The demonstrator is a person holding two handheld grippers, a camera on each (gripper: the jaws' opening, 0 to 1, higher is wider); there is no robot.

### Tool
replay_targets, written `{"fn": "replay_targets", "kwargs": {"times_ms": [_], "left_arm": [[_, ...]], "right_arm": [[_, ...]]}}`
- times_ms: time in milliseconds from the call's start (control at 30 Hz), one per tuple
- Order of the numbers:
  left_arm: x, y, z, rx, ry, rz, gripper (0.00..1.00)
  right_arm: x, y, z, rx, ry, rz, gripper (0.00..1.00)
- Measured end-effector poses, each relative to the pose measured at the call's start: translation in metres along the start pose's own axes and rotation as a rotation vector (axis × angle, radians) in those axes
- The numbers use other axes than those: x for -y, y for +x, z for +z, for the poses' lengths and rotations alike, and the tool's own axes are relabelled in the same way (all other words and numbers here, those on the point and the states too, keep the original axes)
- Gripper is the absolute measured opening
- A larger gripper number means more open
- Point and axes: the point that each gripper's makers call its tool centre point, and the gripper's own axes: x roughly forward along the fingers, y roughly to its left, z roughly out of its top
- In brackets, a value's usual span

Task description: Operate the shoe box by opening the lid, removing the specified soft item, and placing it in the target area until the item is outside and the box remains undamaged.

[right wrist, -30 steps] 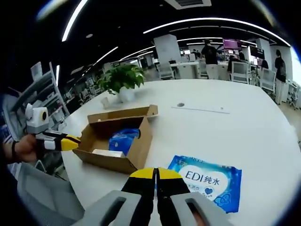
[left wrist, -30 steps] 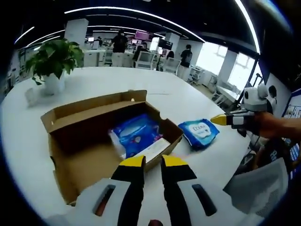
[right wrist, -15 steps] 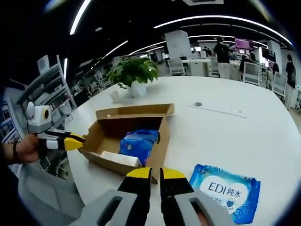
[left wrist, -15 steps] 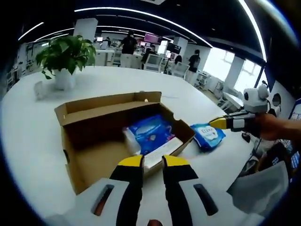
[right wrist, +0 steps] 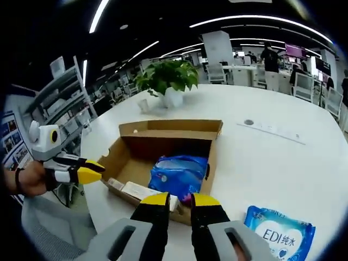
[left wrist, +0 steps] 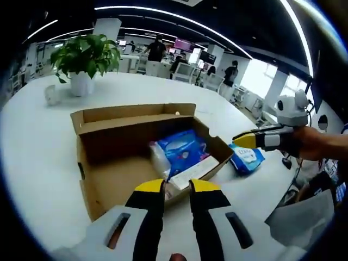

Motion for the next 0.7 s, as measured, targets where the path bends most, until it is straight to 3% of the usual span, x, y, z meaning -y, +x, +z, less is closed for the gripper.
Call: {"fn": "replay_targets", "kwargs": {"times_ms": [700], "left_arm": [[-0.002, -0.002, -0.004, 0.012, -0.006, 0.013, 0.18]], "right_arm": [[-0.029, 0.04, 0.014, -0.069, -0.12, 0.063, 0.24]]}}
